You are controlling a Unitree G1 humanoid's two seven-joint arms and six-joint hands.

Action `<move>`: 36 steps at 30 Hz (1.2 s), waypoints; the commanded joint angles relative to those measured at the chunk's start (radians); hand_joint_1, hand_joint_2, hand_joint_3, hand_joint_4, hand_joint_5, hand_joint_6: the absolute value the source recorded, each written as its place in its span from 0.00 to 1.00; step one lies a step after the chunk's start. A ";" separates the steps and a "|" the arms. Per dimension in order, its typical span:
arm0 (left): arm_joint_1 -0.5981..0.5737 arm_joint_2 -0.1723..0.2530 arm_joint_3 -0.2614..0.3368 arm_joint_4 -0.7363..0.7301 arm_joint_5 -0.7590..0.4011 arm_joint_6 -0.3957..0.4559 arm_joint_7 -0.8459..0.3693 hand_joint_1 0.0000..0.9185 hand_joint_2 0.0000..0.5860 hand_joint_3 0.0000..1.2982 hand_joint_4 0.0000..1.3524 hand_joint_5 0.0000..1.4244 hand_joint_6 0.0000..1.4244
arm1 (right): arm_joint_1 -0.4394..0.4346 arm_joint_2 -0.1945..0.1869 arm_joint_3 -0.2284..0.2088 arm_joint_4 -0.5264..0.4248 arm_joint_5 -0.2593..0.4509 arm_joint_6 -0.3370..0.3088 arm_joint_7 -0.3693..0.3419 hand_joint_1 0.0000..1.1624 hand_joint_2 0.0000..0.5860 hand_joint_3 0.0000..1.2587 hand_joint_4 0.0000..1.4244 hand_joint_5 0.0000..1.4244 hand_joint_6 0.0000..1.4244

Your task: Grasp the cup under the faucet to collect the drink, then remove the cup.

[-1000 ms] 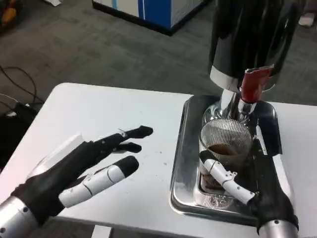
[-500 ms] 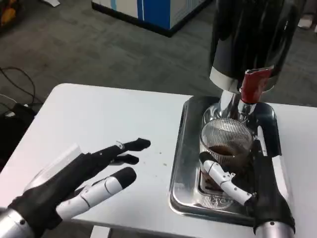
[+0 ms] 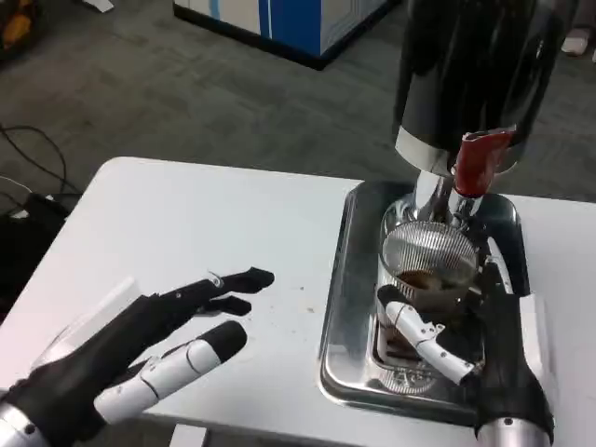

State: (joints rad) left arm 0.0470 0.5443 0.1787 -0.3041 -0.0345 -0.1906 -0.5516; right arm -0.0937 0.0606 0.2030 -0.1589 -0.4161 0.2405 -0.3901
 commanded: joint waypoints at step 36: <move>0.011 0.010 0.003 0.002 0.001 -0.013 0.011 0.00 0.28 0.19 0.15 0.16 0.11 | 0.048 0.046 -0.003 0.086 0.017 -0.141 -0.145 0.64 0.37 0.43 0.53 0.62 0.71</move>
State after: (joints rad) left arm 0.0650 0.5449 0.1847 -0.3179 -0.0340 -0.1911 -0.5451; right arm -0.0647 0.0600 0.2098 -0.0886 -0.4074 0.0927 -0.5296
